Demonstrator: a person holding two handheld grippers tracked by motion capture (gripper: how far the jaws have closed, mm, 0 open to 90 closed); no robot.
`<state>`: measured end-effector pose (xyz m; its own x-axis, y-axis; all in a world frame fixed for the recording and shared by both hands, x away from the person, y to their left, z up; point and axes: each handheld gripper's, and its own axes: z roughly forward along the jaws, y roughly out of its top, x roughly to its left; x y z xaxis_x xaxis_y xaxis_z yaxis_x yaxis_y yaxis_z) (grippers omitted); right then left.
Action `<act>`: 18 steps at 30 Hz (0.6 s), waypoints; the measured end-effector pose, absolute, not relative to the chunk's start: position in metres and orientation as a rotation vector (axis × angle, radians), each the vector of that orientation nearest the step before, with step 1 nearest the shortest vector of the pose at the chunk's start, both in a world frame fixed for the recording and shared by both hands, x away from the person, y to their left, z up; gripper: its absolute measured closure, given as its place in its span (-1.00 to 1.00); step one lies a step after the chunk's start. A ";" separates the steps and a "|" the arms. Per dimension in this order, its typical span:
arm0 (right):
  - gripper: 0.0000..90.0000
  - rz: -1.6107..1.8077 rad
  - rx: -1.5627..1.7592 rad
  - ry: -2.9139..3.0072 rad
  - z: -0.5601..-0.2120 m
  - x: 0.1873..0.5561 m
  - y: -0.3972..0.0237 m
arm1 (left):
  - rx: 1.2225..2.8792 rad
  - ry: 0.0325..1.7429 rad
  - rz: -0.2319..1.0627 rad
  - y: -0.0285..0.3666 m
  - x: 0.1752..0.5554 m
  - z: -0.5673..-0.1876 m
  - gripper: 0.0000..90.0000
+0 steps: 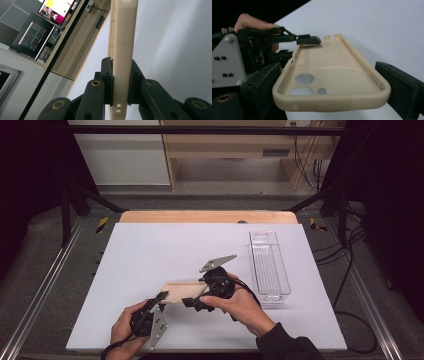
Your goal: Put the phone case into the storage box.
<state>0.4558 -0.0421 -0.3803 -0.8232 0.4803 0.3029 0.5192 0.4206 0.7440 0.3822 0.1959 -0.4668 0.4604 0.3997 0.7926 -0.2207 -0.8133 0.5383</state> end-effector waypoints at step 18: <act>-0.89 -1.821 -0.929 -2.570 -0.382 0.439 -0.047 | 2.022 0.487 1.185 0.221 0.388 -0.462 0.76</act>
<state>0.4386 -0.0470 -0.3824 -0.8307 0.5190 0.2016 0.3622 0.2288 0.9036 0.3878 0.2213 -0.4621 0.5035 0.6349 0.5861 -0.0387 -0.6610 0.7494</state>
